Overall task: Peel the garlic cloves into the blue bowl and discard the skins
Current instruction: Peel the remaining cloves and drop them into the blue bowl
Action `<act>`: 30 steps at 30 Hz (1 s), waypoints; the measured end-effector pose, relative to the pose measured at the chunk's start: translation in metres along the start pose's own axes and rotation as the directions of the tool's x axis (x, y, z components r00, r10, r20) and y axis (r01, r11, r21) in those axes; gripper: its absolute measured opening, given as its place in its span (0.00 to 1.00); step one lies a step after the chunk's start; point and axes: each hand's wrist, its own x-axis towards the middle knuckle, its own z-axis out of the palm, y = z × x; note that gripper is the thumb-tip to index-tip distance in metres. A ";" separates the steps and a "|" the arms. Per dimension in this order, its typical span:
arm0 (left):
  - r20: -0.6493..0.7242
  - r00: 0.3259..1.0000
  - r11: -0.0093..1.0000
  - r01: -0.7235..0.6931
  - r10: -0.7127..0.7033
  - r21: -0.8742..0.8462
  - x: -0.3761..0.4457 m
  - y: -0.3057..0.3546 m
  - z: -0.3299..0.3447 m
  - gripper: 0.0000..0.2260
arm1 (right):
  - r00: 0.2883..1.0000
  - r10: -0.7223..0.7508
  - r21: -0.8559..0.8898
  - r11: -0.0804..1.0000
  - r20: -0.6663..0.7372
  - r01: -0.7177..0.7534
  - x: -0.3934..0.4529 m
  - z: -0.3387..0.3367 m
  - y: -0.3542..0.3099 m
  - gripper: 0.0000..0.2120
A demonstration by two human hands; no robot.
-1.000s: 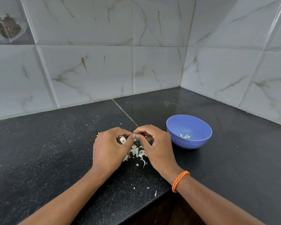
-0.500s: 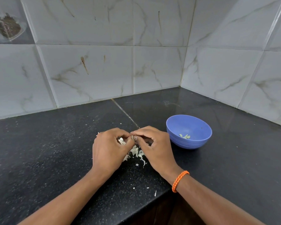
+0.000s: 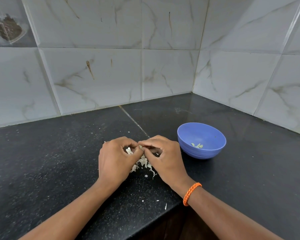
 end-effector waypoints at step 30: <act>0.113 0.994 0.986 0.020 -0.001 -0.164 -0.001 0.002 0.002 0.04 | 0.998 0.064 -0.066 0.996 -0.013 -0.065 0.002 -0.003 -0.006 0.10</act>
